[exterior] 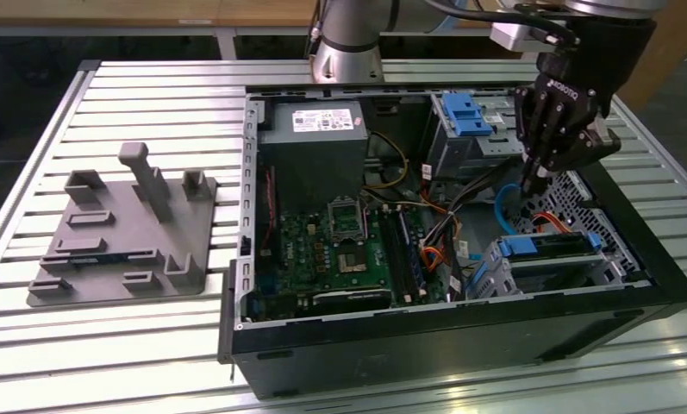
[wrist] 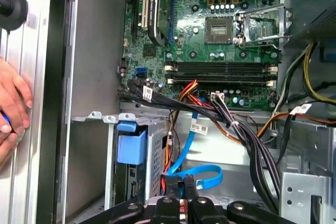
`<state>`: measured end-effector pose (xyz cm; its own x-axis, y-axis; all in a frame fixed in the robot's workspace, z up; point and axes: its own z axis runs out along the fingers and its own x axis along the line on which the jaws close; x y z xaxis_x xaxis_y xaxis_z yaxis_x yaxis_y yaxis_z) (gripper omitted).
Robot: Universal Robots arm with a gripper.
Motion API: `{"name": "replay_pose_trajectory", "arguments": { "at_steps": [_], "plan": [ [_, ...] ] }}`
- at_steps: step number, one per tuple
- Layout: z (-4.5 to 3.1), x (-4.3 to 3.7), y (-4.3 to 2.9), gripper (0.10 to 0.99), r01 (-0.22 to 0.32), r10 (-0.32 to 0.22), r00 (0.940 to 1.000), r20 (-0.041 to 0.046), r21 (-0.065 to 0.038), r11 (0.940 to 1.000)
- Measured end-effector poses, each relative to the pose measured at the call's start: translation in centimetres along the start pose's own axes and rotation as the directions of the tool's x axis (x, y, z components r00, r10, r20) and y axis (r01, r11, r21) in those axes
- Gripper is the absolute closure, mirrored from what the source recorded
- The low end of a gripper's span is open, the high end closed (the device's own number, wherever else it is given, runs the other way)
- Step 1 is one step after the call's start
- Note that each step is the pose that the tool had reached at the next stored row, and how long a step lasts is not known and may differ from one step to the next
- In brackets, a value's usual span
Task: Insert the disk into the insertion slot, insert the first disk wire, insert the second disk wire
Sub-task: 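Insert the second disk wire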
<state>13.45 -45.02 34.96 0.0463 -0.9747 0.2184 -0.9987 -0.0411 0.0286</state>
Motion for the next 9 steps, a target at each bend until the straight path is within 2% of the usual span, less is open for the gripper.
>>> {"name": "replay_pose_trajectory", "arguments": {
  "at_steps": [3, 7, 8, 9],
  "plan": [
    [-0.01, 0.0, -0.16, 0.925, -0.008, 0.008, 1.0, 0.0009, -0.002, 1.0],
    [0.01, 0.01, -0.16, 0.925, -0.046, 0.046, 0.9989, 0.0032, -0.01, 0.9989],
    [0.05, 0.05, -0.17, 0.925, -0.048, 0.048, 0.9988, 0.0089, -0.011, 0.9988],
    [0.09, 0.12, -0.2, 0.925, -0.048, 0.048, 0.9986, 0.0211, -0.011, 0.9988]
  ]
}}
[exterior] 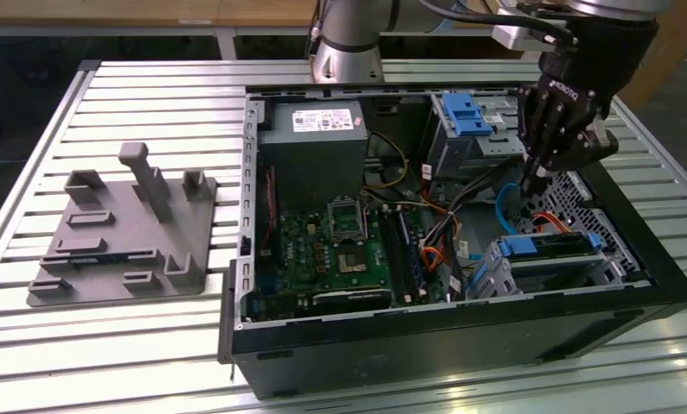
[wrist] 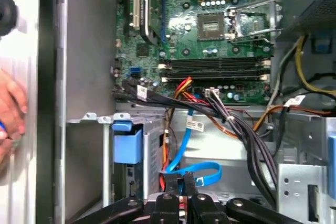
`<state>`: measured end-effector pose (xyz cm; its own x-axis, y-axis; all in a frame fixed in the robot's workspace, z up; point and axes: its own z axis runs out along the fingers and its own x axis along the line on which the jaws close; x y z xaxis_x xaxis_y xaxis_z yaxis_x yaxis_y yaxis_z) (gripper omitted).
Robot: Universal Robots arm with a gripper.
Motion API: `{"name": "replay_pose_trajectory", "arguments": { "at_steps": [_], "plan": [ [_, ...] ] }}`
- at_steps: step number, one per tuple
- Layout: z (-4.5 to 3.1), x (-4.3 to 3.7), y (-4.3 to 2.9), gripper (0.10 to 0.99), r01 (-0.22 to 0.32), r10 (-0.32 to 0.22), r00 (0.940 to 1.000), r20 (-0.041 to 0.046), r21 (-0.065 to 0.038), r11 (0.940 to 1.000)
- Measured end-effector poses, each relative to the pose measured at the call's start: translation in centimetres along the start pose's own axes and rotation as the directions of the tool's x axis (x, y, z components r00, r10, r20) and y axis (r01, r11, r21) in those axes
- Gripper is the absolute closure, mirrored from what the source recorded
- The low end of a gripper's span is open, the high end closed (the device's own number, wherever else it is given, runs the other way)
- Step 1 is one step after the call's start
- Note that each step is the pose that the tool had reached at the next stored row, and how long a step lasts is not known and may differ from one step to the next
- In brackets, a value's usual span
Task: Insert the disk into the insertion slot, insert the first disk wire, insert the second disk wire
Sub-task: 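Insert the second disk wire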
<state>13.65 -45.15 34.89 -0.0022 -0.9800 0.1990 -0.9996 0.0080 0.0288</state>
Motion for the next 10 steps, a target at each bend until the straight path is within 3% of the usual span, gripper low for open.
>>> {"name": "replay_pose_trajectory", "arguments": {
  "at_steps": [10],
  "plan": [
    [0.24, 1.14, -0.19, 0.925, 0.003, -0.003, 0.995, 0.0997, 0.0, 1.0]
  ]
}}
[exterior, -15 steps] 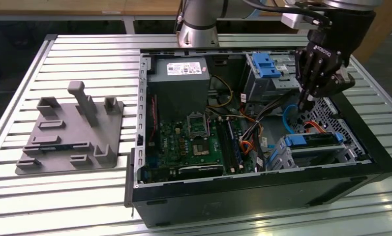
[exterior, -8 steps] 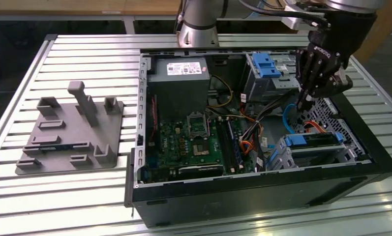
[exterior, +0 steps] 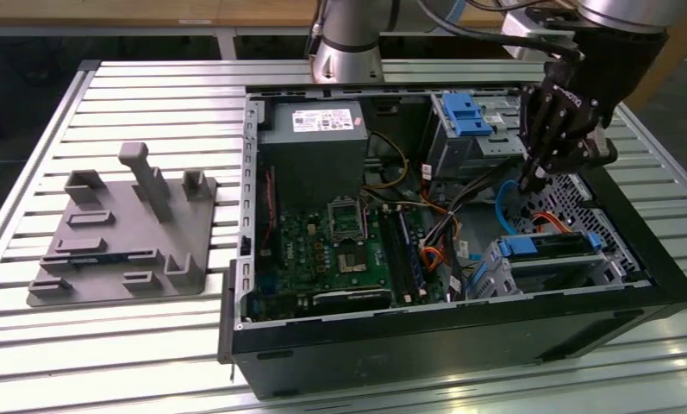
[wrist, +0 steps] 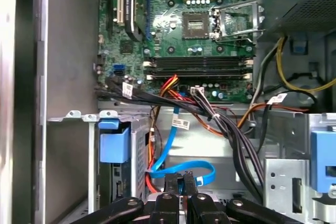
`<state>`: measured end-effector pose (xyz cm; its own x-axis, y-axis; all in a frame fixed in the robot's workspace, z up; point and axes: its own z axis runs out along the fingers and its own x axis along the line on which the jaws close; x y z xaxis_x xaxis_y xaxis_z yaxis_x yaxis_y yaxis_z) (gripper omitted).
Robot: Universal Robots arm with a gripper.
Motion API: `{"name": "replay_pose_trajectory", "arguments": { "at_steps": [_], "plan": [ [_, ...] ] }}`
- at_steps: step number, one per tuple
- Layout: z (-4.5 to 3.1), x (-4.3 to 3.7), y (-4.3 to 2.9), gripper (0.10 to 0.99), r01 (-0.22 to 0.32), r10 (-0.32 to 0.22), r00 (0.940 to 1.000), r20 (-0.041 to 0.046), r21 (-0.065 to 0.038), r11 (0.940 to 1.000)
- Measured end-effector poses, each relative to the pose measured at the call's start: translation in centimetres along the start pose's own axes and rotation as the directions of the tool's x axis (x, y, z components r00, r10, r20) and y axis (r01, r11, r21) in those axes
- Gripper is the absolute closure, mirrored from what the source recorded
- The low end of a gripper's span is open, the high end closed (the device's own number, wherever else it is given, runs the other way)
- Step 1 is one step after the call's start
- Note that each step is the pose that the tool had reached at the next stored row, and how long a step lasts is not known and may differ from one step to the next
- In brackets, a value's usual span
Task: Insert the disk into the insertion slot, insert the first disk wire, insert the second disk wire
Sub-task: 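Insert the second disk wire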
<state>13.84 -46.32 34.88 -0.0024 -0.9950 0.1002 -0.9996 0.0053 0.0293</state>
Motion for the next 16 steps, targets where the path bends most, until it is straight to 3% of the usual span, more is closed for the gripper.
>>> {"name": "replay_pose_trajectory", "arguments": {
  "at_steps": [2, 4, 9, 16],
  "plan": [
    [0.02, 0.23, -0.02, 0.925, 0.001, -0.001, 0.9999, 0.0169, 0.0, 1.0],
    [0.05, 0.5, -0.16, 0.925, 0.001, -0.001, 0.9997, 0.0263, 0.0, 1.0],
    [0.05, 0.92, -1.52, 0.925, 0.001, -0.001, 0.9994, 0.0333, -0.002, 1.0],
    [0.19, 2.29, -1.56, 0.925, 0.001, -0.001, 0.9987, 0.0517, -0.002, 1.0]
  ]
}}
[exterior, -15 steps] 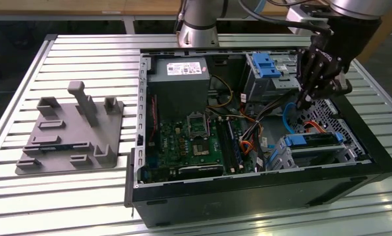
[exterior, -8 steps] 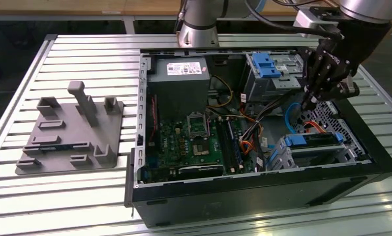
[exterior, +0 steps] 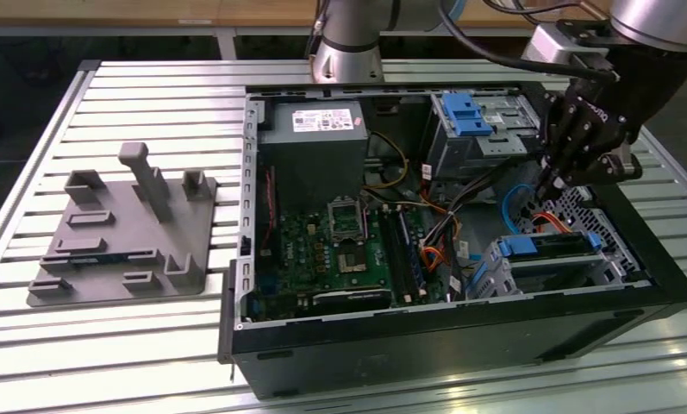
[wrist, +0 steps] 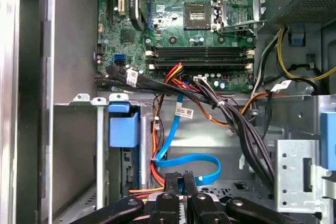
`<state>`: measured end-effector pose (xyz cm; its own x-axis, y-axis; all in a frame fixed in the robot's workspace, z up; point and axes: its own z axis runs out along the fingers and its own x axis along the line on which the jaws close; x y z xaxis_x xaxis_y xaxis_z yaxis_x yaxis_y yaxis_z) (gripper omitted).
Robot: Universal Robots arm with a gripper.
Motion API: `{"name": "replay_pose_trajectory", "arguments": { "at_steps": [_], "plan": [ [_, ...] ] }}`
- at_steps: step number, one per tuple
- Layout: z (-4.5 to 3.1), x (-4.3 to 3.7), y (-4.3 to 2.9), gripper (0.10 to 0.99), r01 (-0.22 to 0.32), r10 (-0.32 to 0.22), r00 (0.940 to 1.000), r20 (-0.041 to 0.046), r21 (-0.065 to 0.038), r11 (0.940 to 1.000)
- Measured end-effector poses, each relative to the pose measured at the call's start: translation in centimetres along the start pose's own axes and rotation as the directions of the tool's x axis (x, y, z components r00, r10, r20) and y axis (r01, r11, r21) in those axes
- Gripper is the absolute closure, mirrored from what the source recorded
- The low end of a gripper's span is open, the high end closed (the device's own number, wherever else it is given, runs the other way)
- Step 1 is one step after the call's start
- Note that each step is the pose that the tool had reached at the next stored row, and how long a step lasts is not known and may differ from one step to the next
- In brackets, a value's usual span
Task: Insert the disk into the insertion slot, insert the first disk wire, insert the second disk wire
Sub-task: 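Insert the second disk wire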
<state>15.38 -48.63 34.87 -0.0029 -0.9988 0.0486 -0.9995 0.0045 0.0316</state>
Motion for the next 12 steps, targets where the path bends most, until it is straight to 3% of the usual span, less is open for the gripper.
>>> {"name": "replay_pose_trajectory", "arguments": {
  "at_steps": [12],
  "plan": [
    [0.27, 3.28, 0.29, 0.925, 0.0, -0.001, 0.9999, 0.0151, 0.002, 1.0]
  ]
}}
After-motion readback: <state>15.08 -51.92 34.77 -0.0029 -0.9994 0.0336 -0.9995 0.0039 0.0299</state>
